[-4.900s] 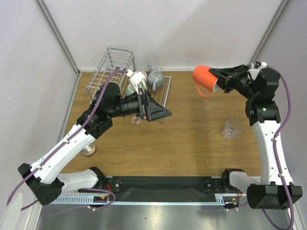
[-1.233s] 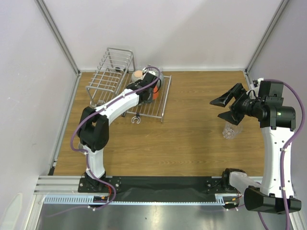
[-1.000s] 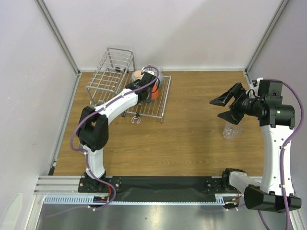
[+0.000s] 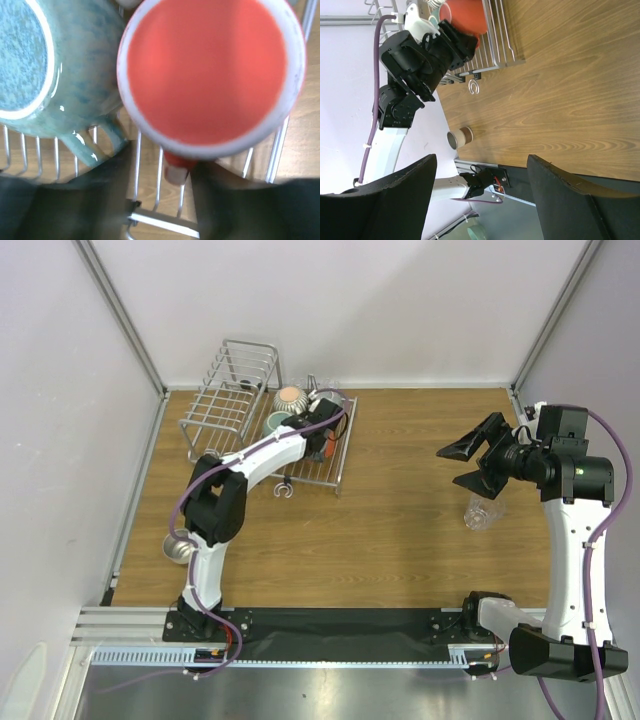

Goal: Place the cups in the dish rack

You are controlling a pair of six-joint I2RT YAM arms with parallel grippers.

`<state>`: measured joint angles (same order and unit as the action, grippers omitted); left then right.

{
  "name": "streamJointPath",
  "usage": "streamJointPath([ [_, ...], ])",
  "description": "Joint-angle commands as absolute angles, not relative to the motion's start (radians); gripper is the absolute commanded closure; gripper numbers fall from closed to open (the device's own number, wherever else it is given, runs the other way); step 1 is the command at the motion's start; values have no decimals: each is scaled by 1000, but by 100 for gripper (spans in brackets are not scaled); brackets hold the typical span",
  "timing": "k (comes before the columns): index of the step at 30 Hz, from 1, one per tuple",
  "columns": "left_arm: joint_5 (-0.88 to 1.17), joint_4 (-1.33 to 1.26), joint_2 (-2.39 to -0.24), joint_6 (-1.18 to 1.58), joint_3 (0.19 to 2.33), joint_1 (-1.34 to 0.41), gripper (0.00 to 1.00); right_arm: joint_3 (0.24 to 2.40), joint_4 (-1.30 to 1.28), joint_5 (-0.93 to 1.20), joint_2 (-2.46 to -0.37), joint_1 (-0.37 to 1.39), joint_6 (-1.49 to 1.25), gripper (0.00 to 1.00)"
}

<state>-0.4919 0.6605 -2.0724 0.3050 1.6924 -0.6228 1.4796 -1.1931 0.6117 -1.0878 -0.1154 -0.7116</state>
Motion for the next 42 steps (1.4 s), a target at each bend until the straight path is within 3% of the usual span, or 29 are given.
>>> streamJointPath([
  [1,-497,661,-2085,322,1741,-618,42,1490,-1183,643,-1071,-120,-692,21],
  [4,-474,629,-2045,324,1689,-618,24,1489,-1180,644,-1069,-120,-692,21],
  [11,-451,655,-1957,336,1655,-620,23,1482,-1167,649,-1068,-107,-695,21],
  [16,-457,702,-1881,356,1657,-624,28,1480,-1160,647,-1071,-98,-695,21],
  [23,-488,752,-1828,373,1666,-600,44,1483,-1157,649,-1075,-91,-695,21],
  [42,-431,689,-1917,466,1620,-506,44,1534,-1200,632,-1117,-75,-657,21],
])
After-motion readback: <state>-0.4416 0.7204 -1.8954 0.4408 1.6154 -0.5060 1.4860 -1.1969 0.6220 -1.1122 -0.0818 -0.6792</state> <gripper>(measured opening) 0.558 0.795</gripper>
